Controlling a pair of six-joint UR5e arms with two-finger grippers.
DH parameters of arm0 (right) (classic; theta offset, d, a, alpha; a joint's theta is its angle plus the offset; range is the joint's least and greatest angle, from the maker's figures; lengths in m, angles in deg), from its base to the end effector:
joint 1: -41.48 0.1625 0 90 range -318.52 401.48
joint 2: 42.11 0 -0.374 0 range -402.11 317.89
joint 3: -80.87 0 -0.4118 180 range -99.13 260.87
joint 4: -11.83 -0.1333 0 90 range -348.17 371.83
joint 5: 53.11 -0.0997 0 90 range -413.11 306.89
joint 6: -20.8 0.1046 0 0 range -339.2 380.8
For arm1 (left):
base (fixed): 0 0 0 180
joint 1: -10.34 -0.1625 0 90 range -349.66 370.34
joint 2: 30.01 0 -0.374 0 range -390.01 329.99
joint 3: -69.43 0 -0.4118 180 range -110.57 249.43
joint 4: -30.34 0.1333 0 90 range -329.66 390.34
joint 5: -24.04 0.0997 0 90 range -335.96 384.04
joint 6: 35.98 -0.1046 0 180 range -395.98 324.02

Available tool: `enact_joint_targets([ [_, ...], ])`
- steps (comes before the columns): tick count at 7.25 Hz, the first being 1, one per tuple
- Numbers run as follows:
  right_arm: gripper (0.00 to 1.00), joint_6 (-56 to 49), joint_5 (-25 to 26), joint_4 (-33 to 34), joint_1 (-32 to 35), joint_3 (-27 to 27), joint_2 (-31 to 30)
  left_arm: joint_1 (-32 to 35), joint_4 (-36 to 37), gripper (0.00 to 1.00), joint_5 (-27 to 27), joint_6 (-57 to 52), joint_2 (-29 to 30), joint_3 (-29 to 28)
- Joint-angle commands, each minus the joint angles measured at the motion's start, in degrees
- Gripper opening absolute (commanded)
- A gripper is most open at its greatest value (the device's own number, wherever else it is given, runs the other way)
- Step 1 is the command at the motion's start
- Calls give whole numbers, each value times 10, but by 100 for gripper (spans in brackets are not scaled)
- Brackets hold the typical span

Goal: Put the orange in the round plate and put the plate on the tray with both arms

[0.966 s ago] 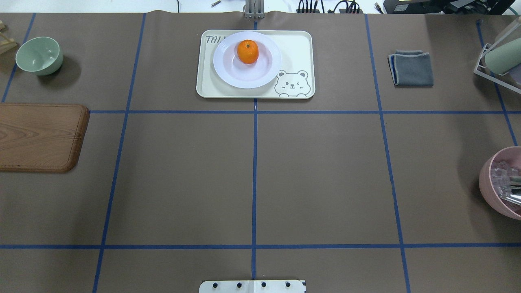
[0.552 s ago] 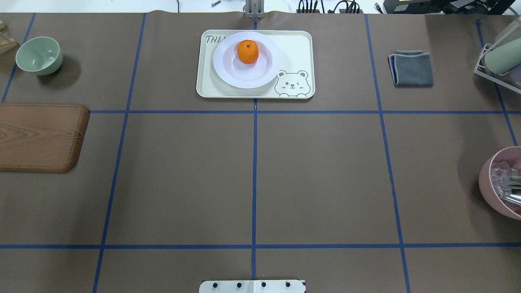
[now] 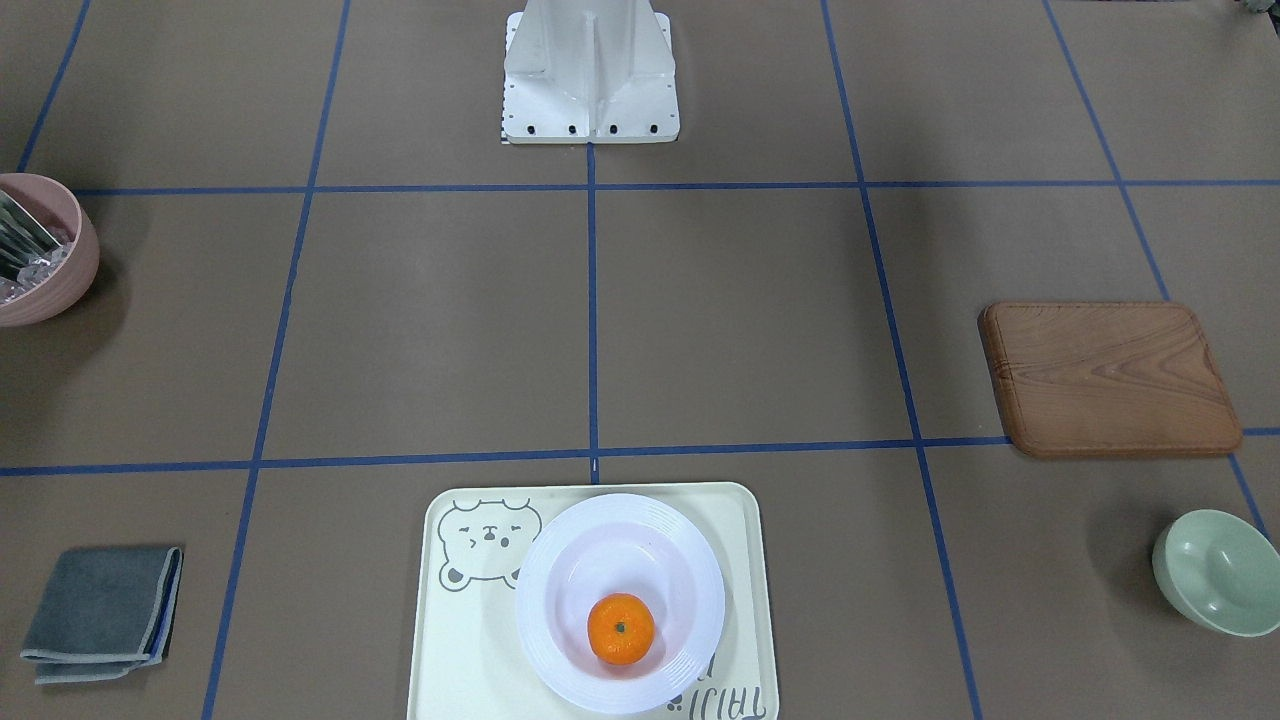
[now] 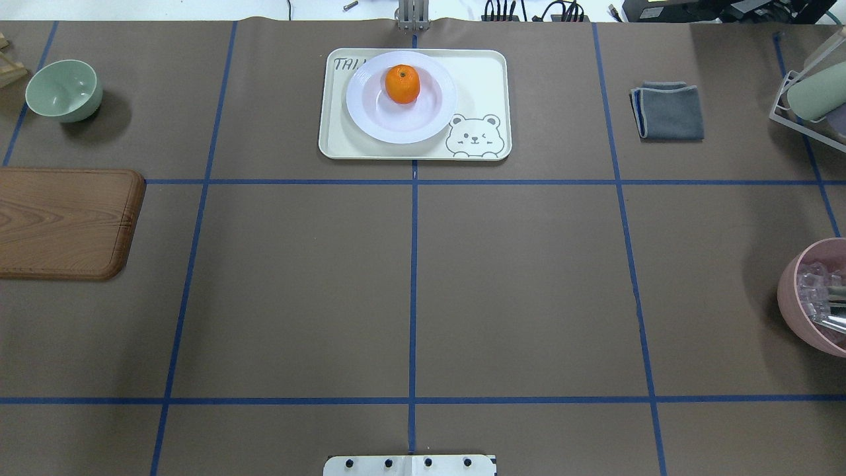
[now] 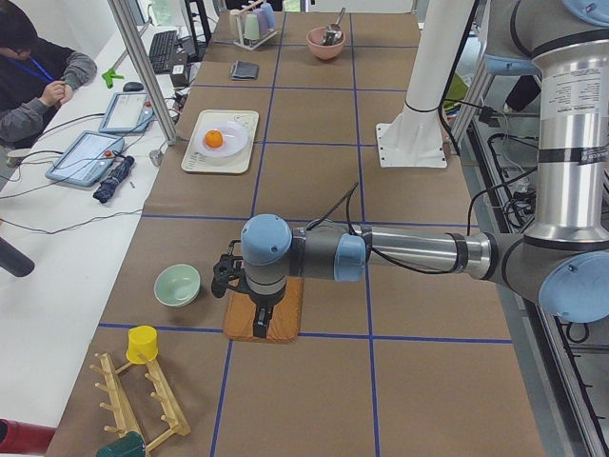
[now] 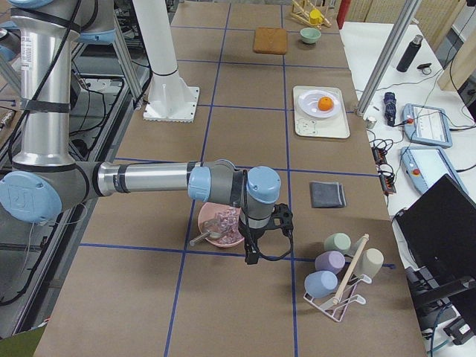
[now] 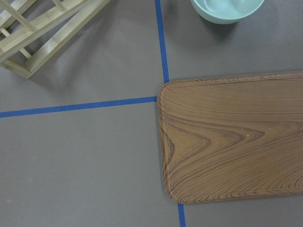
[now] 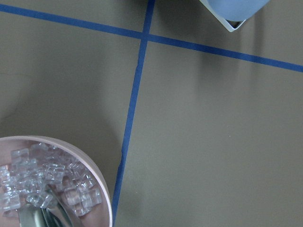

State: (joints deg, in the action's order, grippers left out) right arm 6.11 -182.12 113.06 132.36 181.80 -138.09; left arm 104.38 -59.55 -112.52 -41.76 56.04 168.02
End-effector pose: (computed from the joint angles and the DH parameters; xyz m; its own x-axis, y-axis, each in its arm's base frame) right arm 0.0745 -0.4604 0.5906 0.7544 -0.1739 0.6330 0.1820 0.9819 0.0529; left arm -0.0917 -0.4845 0.5661 0.6935 0.1089 -0.7122 0.0004 0.9885 0.1515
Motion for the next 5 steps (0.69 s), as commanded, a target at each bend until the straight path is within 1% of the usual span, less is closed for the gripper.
enact_joint_targets([
  [1,100,0,-2,-1,0,14,0,0,1,98,0,1,0,0],
  [5,100,0,-1,-1,0,20,-1,-1,6,98,0,1,1,-4],
])
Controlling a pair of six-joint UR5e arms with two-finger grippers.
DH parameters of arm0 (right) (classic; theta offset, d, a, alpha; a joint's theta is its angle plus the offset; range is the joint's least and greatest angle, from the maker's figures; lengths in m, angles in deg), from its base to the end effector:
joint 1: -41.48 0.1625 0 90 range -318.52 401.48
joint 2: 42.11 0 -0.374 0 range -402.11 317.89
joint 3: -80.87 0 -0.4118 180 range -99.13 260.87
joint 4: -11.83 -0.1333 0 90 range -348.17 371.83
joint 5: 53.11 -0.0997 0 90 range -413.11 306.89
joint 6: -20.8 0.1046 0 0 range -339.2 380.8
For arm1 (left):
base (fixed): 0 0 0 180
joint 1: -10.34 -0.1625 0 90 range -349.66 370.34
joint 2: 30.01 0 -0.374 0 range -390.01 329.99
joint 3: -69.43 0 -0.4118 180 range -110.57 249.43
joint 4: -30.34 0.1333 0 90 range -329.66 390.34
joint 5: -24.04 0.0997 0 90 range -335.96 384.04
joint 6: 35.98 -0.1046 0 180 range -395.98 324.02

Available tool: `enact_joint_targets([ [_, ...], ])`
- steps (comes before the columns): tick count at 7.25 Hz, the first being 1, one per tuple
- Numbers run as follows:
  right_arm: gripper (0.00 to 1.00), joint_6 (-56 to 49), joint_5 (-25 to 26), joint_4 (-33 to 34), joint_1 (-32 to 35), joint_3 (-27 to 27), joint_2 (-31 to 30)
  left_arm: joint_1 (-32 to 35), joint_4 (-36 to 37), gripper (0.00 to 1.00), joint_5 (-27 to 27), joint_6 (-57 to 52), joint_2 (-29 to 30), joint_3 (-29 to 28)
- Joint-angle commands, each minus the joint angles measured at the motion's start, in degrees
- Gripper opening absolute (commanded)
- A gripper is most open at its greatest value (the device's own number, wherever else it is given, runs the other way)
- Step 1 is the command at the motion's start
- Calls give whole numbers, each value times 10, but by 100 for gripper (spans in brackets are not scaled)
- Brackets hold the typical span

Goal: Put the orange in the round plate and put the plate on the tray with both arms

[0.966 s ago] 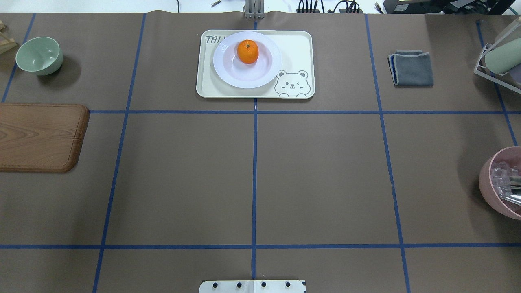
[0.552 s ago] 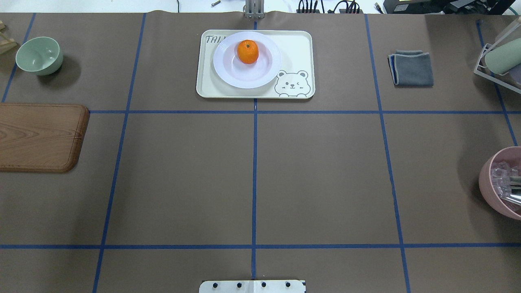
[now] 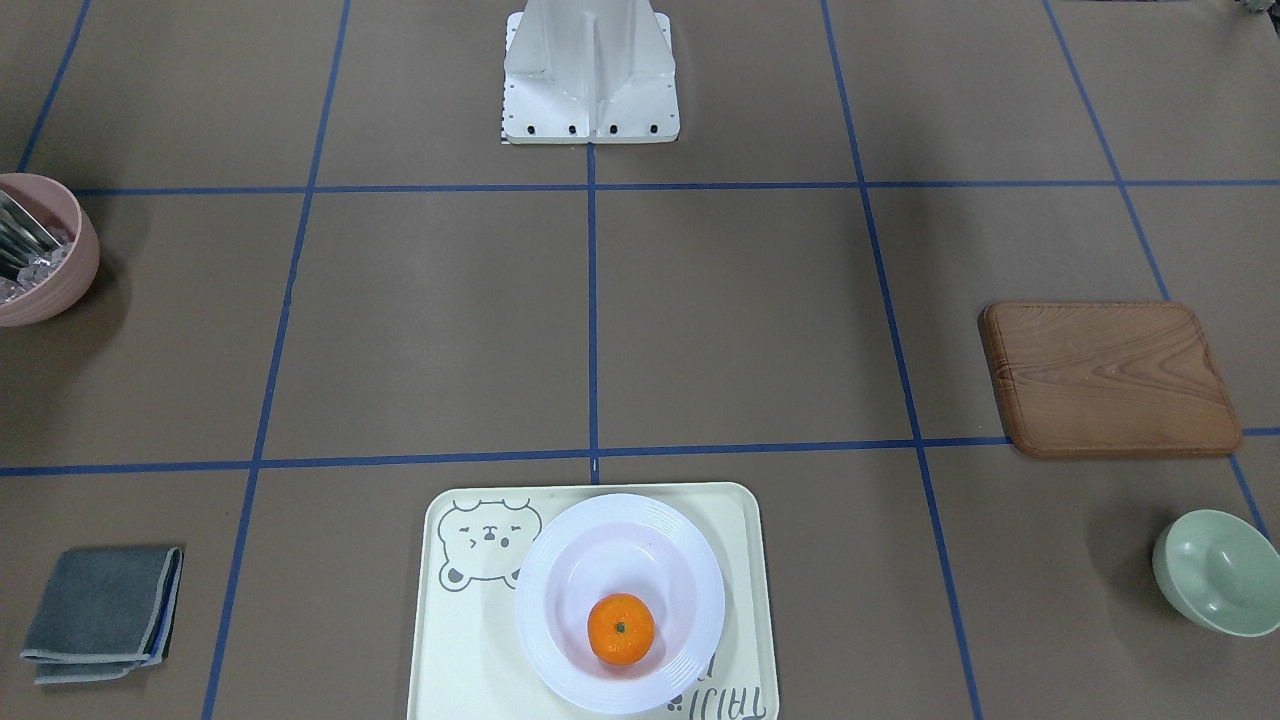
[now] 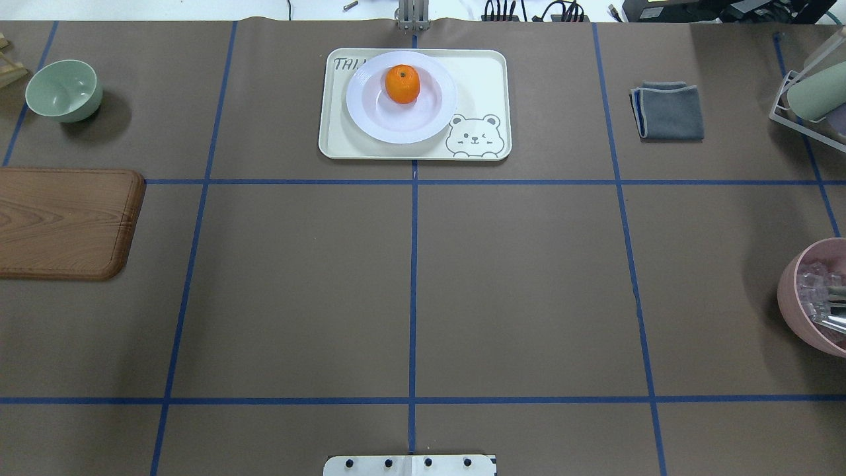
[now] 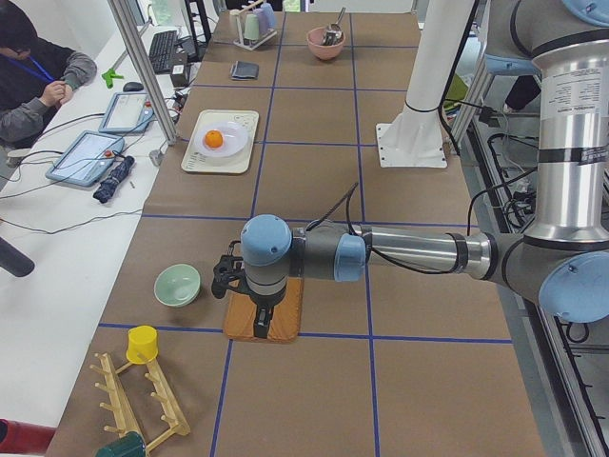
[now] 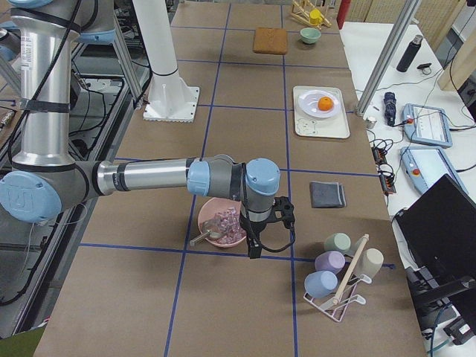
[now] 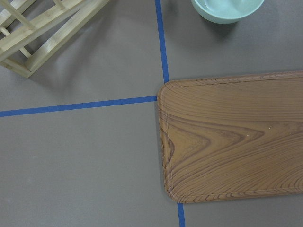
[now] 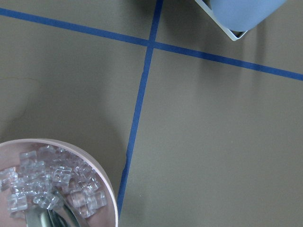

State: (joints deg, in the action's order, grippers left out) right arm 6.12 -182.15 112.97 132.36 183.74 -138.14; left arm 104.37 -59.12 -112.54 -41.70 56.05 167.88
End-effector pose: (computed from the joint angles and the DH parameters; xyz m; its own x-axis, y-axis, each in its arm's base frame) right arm 0.0745 -0.4618 0.5739 0.7544 -0.1955 0.6266 0.1818 0.9795 0.0866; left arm -0.0916 -0.4840 0.5681 0.6927 0.1010 -0.7141 0.0011 0.9900 0.1411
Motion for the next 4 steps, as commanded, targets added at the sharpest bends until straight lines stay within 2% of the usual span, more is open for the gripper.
enact_joint_targets([
  [1,100,0,-1,-1,0,0,1,-1,2,98,0,0,1,-4],
  [4,100,0,-2,-1,0,6,1,-1,2,98,0,0,0,-5],
])
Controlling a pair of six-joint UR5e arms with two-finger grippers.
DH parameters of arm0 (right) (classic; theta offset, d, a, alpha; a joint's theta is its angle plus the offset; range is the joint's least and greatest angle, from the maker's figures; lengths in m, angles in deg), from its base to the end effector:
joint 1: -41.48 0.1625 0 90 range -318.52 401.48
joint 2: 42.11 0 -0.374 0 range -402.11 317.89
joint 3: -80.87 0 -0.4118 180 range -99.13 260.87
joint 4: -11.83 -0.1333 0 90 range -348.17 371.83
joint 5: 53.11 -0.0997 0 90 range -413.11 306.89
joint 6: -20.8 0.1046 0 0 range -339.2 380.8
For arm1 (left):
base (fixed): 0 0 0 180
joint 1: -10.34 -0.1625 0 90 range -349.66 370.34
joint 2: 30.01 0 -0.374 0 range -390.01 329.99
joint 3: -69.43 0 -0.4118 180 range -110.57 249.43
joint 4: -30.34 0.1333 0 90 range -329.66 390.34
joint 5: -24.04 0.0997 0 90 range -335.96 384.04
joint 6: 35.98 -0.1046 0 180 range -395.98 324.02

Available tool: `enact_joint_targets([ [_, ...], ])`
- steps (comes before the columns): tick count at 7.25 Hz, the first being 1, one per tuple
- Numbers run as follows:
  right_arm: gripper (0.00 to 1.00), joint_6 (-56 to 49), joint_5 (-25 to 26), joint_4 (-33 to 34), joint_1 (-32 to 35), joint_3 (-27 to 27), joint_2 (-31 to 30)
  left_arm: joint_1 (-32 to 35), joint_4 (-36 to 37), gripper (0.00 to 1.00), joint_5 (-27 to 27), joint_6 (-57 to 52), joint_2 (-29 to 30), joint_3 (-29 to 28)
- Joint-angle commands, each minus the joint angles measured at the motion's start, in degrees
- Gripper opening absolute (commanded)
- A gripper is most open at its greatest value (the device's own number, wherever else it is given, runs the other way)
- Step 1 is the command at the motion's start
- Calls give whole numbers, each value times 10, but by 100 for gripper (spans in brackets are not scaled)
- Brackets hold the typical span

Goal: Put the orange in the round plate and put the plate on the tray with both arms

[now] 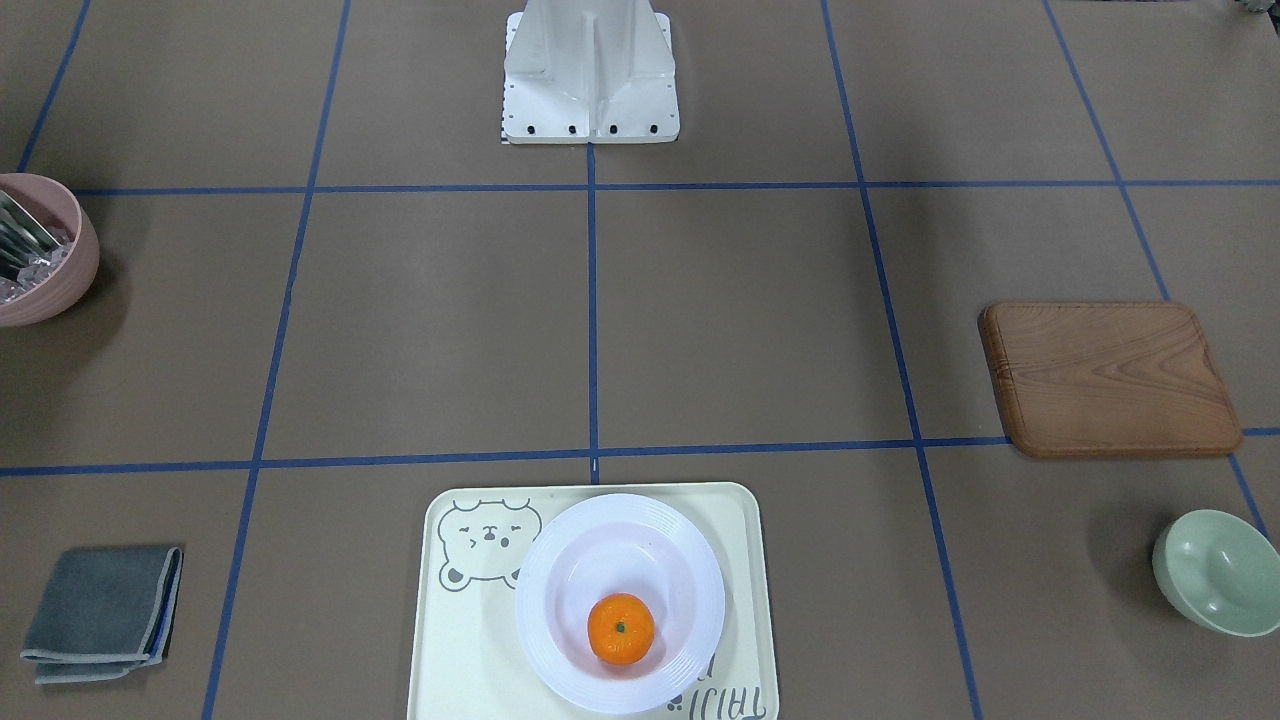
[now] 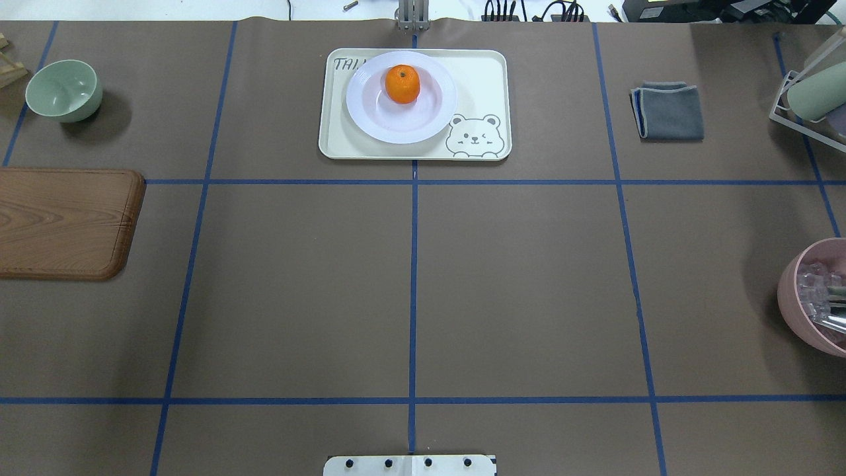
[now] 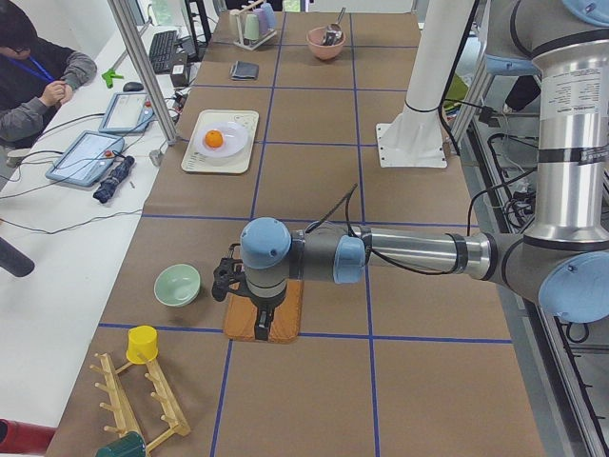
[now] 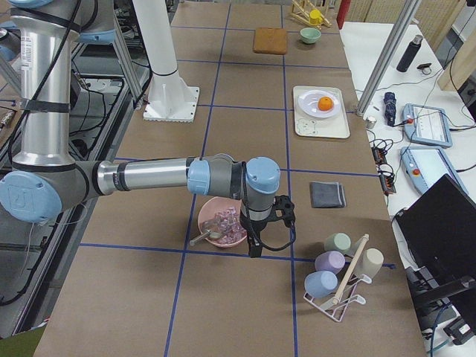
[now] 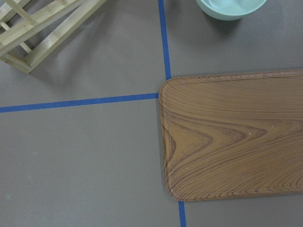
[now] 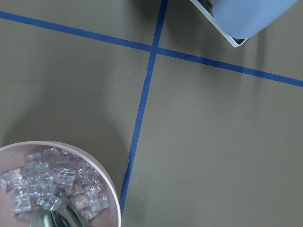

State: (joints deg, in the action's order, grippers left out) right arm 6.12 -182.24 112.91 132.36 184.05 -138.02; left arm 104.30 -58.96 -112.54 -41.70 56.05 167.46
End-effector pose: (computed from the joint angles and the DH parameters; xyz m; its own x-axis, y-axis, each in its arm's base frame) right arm 0.0744 -0.4630 0.5700 0.7536 -0.2007 0.6260 0.1816 0.9787 0.0953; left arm -0.0909 -0.4837 0.5721 0.6921 0.0947 -0.7156 0.0000 0.9914 0.1311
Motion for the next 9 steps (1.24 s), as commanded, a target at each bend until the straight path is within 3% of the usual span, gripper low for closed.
enact_joint_targets([
  [1,100,0,-1,0,0,3,3,0,0,98,0,0,0,-1],
  [9,100,0,-2,0,0,11,6,-1,-3,98,0,0,0,-10],
])
